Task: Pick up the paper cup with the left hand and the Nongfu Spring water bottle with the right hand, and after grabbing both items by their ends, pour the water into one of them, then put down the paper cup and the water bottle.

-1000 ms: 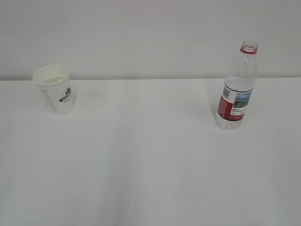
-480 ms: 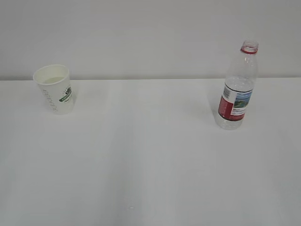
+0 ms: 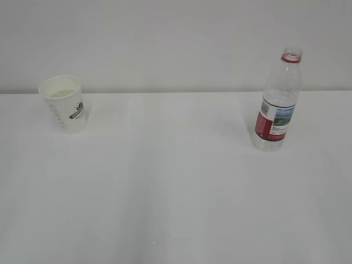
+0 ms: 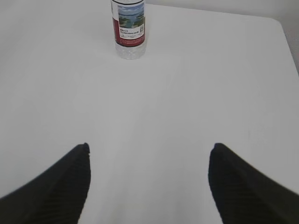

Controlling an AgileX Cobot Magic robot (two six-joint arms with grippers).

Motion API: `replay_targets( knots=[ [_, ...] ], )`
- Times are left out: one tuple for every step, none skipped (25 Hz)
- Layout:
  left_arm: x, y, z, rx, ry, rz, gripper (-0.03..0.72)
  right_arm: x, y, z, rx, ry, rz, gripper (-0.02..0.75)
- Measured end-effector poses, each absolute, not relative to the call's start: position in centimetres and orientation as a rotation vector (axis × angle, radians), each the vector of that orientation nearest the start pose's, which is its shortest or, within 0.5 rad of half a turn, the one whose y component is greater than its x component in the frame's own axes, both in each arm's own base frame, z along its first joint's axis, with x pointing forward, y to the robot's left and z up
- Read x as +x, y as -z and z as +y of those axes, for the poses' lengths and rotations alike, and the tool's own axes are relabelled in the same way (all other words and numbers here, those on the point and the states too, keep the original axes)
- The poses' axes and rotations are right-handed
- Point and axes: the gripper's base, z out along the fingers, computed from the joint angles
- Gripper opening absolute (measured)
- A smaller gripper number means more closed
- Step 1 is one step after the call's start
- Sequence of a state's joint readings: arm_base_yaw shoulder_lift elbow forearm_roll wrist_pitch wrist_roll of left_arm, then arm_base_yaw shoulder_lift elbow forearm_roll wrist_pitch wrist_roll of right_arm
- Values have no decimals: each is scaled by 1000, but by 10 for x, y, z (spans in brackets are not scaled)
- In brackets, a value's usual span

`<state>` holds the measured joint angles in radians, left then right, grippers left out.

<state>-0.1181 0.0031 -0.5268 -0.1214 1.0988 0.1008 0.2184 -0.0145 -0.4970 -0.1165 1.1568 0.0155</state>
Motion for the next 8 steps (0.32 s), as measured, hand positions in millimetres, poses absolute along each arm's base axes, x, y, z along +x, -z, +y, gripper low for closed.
replay_targets(
  knots=[
    [-11,-282,-9,235,156,2043,475,-9,-269,-12,-202,3,2113,589],
    [-11,-282,-9,235,156,2043,475,-9,-269,-12,-202,3,2113,589],
    [-11,-282,-9,235,156,2043,475,-9,-269,-12,-202,3,2113,589],
    [-11,-282,-9,235,156,2043,475,-9,-269,-12,-202,3,2113,589],
    [-11,-282,-9,235,156,2043,475,-9,-269,-12,-202,3,2113,589],
    [-11,-282,-9,235,156,2043,475,-9,-269,-12,-202,3,2113,589],
    [-11,-282,-9,235,156,2043,473,-9,-269,-12,-204,4,2113,589],
    [-11,-282,-9,235,156,2043,470,-9,-269,-12,-204,4,2113,589]
  ],
)
